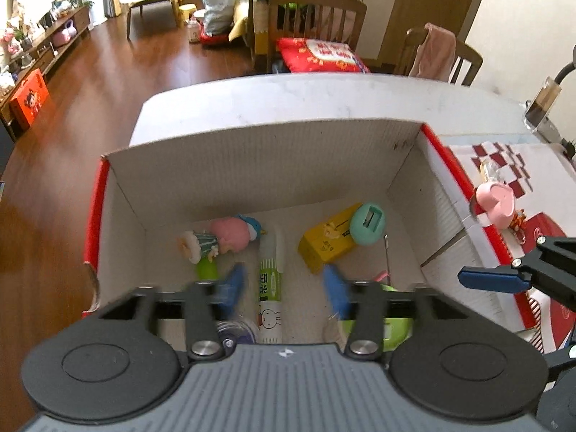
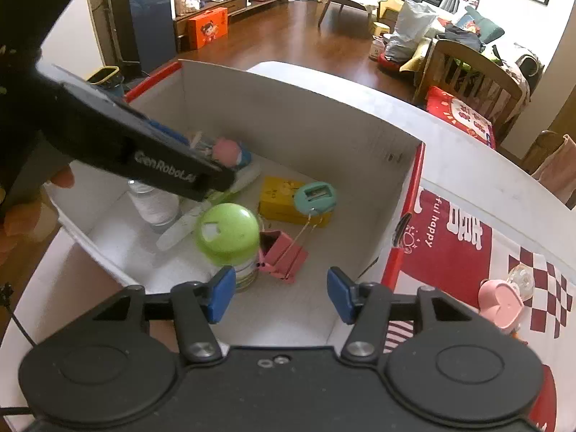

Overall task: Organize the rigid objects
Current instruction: 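Open both tools to release the marker and clip and withdraw, then reach left tool toward the pink heart case while right tool approaches orange keychain, then grasp the pink heart case with left tool while right tool grasps orange keychain, then carry the heart case and orange keychain over the cardboard box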

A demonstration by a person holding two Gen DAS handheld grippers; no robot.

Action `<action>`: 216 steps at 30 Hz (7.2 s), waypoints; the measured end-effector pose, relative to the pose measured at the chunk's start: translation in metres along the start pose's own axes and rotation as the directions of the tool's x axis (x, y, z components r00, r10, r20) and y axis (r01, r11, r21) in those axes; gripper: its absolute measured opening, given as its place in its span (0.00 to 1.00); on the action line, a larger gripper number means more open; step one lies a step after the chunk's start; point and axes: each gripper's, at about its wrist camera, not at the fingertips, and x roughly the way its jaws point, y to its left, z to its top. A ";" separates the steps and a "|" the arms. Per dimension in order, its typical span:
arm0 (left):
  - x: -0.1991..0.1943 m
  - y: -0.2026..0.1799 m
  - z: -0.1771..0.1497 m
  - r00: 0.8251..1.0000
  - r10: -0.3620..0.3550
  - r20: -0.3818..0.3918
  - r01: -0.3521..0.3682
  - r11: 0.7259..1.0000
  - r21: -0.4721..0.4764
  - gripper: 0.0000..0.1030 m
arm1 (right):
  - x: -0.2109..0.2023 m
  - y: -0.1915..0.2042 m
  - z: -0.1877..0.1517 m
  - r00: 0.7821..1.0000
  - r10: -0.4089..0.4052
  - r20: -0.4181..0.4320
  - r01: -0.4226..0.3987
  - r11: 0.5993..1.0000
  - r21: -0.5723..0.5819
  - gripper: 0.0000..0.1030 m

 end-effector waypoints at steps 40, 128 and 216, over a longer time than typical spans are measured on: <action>-0.087 -0.123 -0.018 0.971 -0.137 0.196 0.131 0.990 0.042 0.83 | -0.124 -0.116 -0.087 0.961 0.049 0.274 -0.112 0.969 0.219 0.99; 0.153 -0.313 0.040 0.997 0.043 0.056 -0.039 0.997 -0.069 0.66 | 0.013 -0.258 -0.151 0.976 -0.044 0.213 0.020 0.993 0.116 0.52; -0.011 0.022 0.006 0.981 0.175 0.084 -0.184 0.975 0.124 0.66 | 0.035 -0.016 0.064 0.996 -0.038 0.079 0.038 0.999 -0.002 0.52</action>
